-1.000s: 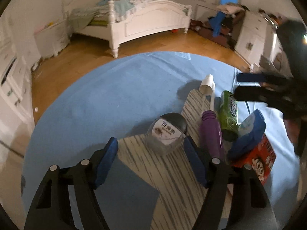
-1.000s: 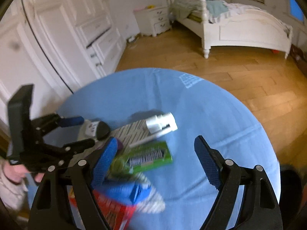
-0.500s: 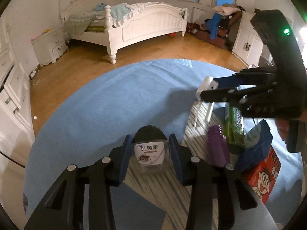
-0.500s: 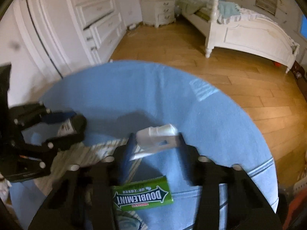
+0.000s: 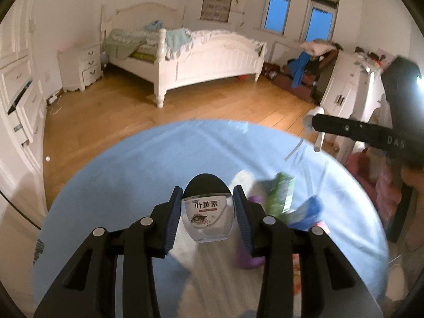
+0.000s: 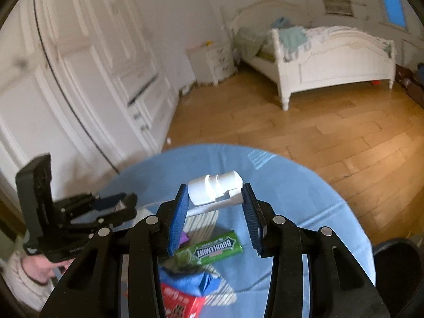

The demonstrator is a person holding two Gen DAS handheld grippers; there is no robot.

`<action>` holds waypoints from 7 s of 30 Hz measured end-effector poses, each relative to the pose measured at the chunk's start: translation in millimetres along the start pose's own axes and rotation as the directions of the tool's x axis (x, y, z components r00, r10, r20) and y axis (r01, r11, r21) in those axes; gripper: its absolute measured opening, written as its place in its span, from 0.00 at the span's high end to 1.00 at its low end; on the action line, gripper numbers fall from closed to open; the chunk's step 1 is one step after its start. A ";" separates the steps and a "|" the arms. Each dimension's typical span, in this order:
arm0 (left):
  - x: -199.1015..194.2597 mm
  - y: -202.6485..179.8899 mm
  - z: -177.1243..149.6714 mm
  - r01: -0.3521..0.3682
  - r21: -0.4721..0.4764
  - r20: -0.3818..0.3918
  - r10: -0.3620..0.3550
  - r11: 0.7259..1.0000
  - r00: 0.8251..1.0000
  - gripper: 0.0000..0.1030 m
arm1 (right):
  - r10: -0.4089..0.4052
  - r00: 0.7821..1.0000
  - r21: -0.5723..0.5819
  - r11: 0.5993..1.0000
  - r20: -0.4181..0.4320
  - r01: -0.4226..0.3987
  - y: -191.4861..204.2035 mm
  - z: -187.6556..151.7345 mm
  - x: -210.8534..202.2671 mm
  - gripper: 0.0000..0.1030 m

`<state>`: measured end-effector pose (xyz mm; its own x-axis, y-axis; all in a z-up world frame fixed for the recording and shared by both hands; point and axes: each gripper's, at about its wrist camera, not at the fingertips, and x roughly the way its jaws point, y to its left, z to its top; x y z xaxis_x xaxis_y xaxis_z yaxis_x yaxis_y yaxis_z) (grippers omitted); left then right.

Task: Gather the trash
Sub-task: 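Carry bottle and white piece over the bin and open both tools, then grasp the purple bottle with left tool while right tool grasps green gum pack, then carry purple bottle and gum pack over the bin and open both tools, then grasp the red milk box with left tool while right tool grasps blue wrapper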

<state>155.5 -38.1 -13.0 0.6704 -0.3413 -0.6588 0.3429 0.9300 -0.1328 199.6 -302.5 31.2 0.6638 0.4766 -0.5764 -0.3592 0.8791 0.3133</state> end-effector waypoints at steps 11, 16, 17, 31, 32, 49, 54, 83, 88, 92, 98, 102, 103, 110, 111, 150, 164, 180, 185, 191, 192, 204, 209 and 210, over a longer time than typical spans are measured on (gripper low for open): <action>-12.7 -98.8 28.7 0.116 0.100 0.061 -0.123 0.988 0.991 0.62 | -0.089 0.982 0.113 0.991 0.165 0.071 -50.0 -30.5 -110.6 0.60; -1.4 -145.9 29.2 0.173 0.149 0.035 -0.180 0.974 0.983 0.62 | -0.192 0.962 0.152 0.975 0.195 0.164 -78.7 -57.7 -149.0 0.60; 2.5 -157.2 29.3 0.188 0.158 0.027 -0.194 0.969 0.981 0.62 | -0.219 0.956 0.165 0.968 0.196 0.188 -87.6 -66.0 -156.6 0.60; 57.1 -270.4 14.5 0.356 0.233 -0.105 -0.340 0.905 0.935 0.62 | -0.395 0.908 0.361 0.874 0.137 0.325 -194.8 -151.9 -214.1 0.60; 61.5 -274.9 13.9 0.362 0.232 -0.116 -0.344 0.903 0.932 0.62 | -0.397 0.908 0.369 0.870 0.132 0.327 -199.9 -155.0 -215.7 0.60; 100.1 -327.6 25.2 0.399 0.252 -0.159 -0.369 0.882 0.916 0.29 | -0.436 0.896 0.462 0.814 0.083 0.353 -251.3 -180.0 -210.5 0.23; 84.7 -322.4 23.8 0.384 0.273 -0.126 -0.363 0.882 0.923 0.25 | -0.431 0.900 0.454 0.816 0.068 0.357 -246.0 -178.7 -206.4 0.23; 28.0 -11.3 -8.2 0.079 -0.071 -0.143 -0.089 0.994 0.986 0.46 | 0.026 0.989 0.210 0.978 -0.143 0.005 -21.5 -65.8 -2.3 0.25; 24.2 1.8 -15.6 0.136 -0.089 -0.139 -0.148 0.987 0.979 0.47 | 0.022 0.972 0.220 0.975 -0.234 0.031 -8.4 -49.9 39.0 0.32; 22.1 6.2 -20.7 0.143 -0.073 -0.141 -0.152 0.987 0.978 0.47 | 0.024 0.952 0.239 0.970 -0.305 0.052 -7.1 -44.3 66.9 0.33; 19.3 5.7 -22.7 0.141 -0.018 -0.160 -0.142 0.990 0.977 0.47 | -0.069 0.922 0.131 0.983 -0.381 0.127 16.8 -41.0 101.6 0.35; 26.9 0.8 -25.5 0.137 0.019 -0.188 -0.131 0.990 0.973 0.47 | -0.199 0.896 -0.035 0.979 -0.397 0.202 36.0 -38.4 118.8 0.39; 28.0 -0.4 -25.2 0.141 0.019 -0.189 -0.135 0.990 0.973 0.47 | -0.226 0.891 -0.078 0.974 -0.394 0.212 40.1 -38.3 123.3 0.42; 39.8 -23.2 -23.6 0.114 0.101 -0.208 -0.091 0.988 0.974 0.48 | -0.278 0.888 -0.204 0.955 -0.366 0.215 44.7 -44.3 128.4 0.54; 44.4 -22.8 -23.7 0.107 0.100 -0.217 -0.083 0.989 0.973 0.57 | -0.271 0.891 -0.197 0.958 -0.364 0.210 41.7 -45.0 125.8 0.57; 12.0 -170.7 13.2 0.234 0.143 -0.053 -0.228 0.962 0.972 0.76 | -0.241 0.954 0.169 0.963 0.177 0.212 -103.0 -62.5 -151.0 0.69; 70.2 -291.6 5.1 0.394 0.222 -0.180 -0.360 0.892 0.915 0.76 | -0.374 0.921 0.290 0.897 0.104 0.332 -192.4 -131.8 -185.3 0.69; 101.8 -327.4 -6.5 0.408 0.234 -0.263 -0.346 0.883 0.901 0.76 | -0.376 0.924 0.370 0.870 0.068 0.326 -228.7 -161.8 -180.0 0.69; 107.4 -334.6 -7.2 0.402 0.243 -0.275 -0.335 0.883 0.901 0.74 | -0.371 0.927 0.397 0.859 0.048 0.323 -237.4 -167.7 -177.2 0.69; 98.2 -335.2 -5.5 0.333 0.286 -0.229 -0.274 0.898 0.934 0.24 | -0.365 0.931 0.455 0.833 0.023 0.316 -248.1 -172.0 -177.4 0.36; 94.4 -333.1 -5.2 0.327 0.288 -0.217 -0.271 0.900 0.938 0.22 | -0.369 0.929 0.463 0.830 0.034 0.312 -246.9 -172.9 -179.4 0.27; 20.8 -240.6 -21.2 0.134 0.204 -0.083 -0.119 0.970 0.989 0.05 | -0.298 0.954 0.394 0.880 0.023 0.265 -203.4 -165.1 -161.3 0.27; -8.7 -172.0 -39.6 -0.049 0.109 -0.065 0.056 0.993 0.996 0.05 | -0.220 0.976 0.294 0.932 0.001 0.210 -159.4 -152.9 -135.2 0.27; -14.9 -157.4 -45.3 -0.092 0.084 -0.065 0.097 0.992 0.993 0.05 | -0.206 0.979 0.276 0.940 -0.005 0.199 -151.6 -151.1 -131.2 0.27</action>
<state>61.7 -173.2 -15.8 0.6562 -0.2396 -0.7155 0.3343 0.9424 -0.0090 67.8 -498.2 -54.7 0.7206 0.2851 -0.6321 -0.0242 0.9213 0.3880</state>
